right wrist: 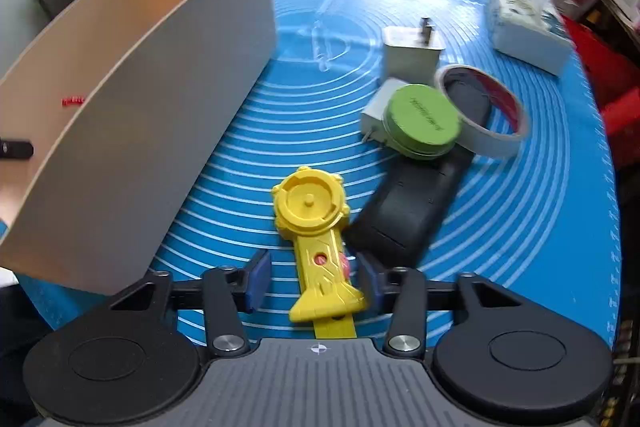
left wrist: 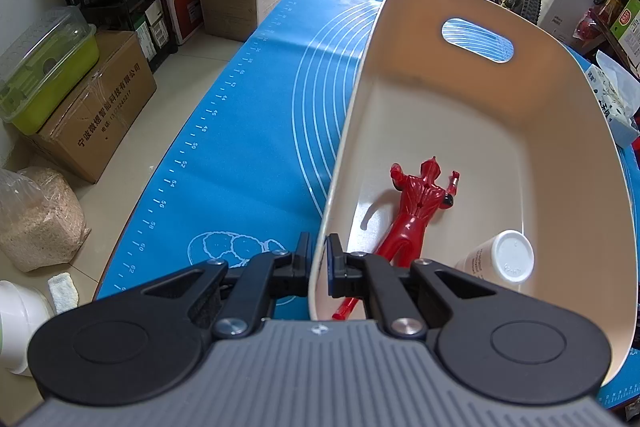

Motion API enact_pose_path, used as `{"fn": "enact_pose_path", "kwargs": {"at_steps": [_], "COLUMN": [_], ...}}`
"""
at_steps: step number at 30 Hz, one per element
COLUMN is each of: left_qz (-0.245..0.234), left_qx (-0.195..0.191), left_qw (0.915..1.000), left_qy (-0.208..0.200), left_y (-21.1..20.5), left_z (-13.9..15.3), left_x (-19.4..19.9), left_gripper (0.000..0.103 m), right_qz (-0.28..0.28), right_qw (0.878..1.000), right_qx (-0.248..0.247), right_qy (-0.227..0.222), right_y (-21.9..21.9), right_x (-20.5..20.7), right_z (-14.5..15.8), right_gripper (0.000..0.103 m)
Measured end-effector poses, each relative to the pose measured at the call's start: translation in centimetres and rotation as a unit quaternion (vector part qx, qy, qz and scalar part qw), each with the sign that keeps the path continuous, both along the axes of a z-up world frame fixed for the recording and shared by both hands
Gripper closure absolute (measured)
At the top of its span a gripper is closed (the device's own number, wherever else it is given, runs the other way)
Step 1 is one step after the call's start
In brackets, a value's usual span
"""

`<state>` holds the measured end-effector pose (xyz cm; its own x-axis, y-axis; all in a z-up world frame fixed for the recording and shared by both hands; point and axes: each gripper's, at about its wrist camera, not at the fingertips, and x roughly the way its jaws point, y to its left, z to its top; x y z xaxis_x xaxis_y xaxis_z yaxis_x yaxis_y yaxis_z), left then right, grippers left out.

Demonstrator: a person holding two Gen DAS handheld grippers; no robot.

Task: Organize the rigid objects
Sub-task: 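Move the right tool to the yellow toy piece and grasp it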

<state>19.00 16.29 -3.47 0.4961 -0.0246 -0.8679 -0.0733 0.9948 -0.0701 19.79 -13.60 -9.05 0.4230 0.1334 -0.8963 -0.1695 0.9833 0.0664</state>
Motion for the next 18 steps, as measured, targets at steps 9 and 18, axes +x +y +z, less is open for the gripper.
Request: {"fn": "enact_pose_path", "kwargs": {"at_steps": [9, 18], "left_qz": [0.0, 0.001], "left_qx": [0.0, 0.0], "left_qw": [1.0, 1.0], "left_qy": [0.0, 0.0], "left_y": [0.0, 0.0], "left_z": [-0.1, -0.1], "left_x": [0.0, 0.0], "left_gripper": [0.094, 0.094], "right_qz": [0.001, -0.023], "right_qw": [1.0, 0.998], "right_qx": [-0.02, 0.015], "right_qy": [-0.022, -0.057], "right_y": [0.5, -0.2], "right_x": [-0.7, -1.8], "right_z": [-0.1, 2.0], "right_gripper": [0.066, 0.067]}}
